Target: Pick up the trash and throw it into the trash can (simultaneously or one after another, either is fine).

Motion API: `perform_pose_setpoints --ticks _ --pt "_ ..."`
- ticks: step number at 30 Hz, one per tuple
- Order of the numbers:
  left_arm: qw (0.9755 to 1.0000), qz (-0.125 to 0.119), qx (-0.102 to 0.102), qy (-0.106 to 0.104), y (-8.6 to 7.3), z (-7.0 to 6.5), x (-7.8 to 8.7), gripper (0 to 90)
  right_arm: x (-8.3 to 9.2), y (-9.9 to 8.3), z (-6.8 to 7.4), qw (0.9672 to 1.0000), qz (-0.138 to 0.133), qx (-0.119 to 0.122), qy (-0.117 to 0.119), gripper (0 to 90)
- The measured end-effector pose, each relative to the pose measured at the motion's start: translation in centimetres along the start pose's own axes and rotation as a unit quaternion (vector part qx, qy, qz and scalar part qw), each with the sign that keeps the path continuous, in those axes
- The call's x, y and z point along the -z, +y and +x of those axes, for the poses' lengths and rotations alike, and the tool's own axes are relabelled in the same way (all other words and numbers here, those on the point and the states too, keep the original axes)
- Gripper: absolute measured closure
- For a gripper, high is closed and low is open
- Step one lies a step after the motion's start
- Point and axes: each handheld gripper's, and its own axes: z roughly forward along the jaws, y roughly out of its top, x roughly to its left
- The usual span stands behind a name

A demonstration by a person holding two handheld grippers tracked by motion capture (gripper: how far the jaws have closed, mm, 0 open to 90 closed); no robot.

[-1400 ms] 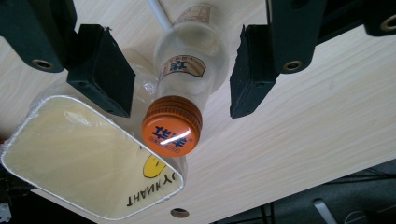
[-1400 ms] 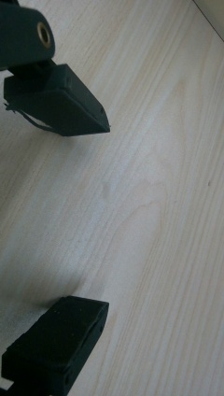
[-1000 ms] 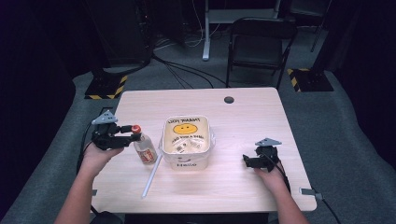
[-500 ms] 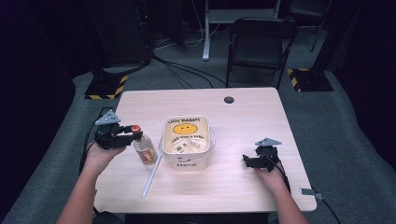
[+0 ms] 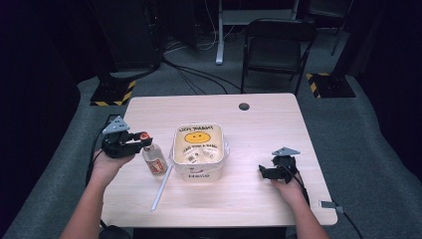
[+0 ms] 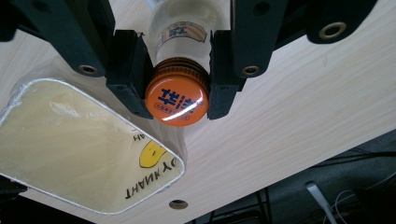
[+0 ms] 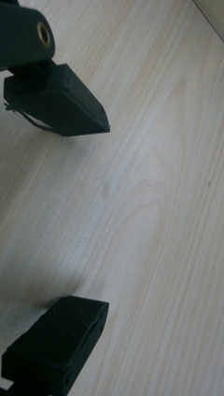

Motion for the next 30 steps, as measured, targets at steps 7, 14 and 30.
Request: perform_pose_setpoints --ticks 7,14,30 --pt "0.9999 0.012 -0.005 0.002 0.4 -0.1 0.3 62.6 0.0 0.0 0.0 1.0000 0.000 0.000 0.000 11.4" --pt "0.9998 0.007 -0.017 0.004 1.7 -0.2 1.4 62.6 0.0 0.0 0.0 1.0000 0.000 0.000 0.000 11.4" --pt "0.9998 0.008 -0.017 0.004 3.6 -0.2 3.1 62.7 0.0 0.0 0.0 1.0000 0.000 0.000 0.000 11.4"
